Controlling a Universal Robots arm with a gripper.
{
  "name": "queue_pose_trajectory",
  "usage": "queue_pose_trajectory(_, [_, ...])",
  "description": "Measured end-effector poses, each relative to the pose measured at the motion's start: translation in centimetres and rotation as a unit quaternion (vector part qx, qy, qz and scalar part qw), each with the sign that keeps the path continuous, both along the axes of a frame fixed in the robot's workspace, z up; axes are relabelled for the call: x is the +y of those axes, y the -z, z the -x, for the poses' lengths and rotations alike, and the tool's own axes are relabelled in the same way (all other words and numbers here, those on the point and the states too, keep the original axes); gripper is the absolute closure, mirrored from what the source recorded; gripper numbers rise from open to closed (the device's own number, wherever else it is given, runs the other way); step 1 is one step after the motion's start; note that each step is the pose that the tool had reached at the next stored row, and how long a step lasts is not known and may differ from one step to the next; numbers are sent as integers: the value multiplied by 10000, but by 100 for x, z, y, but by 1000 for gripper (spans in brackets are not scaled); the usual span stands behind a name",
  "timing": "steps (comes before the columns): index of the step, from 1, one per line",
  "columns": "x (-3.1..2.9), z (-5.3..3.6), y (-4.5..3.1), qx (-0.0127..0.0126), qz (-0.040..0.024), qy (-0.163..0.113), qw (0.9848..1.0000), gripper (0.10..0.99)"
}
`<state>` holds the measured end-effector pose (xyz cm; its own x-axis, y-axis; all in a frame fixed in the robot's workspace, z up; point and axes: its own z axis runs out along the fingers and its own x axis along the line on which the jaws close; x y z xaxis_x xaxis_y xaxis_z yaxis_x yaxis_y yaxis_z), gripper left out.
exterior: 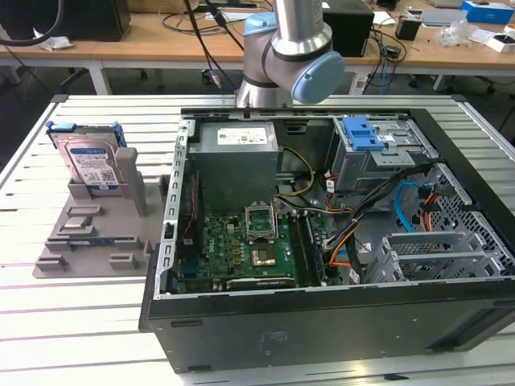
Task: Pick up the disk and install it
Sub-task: 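Reach for the disk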
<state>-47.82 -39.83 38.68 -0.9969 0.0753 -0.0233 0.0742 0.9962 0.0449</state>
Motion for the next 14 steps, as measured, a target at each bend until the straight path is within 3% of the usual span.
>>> queue_pose_trajectory(6, [1,-9,1,0,0,0,10000,980])
queue_pose_trajectory(14, [0,-427,2,26,0,0,10000,980])
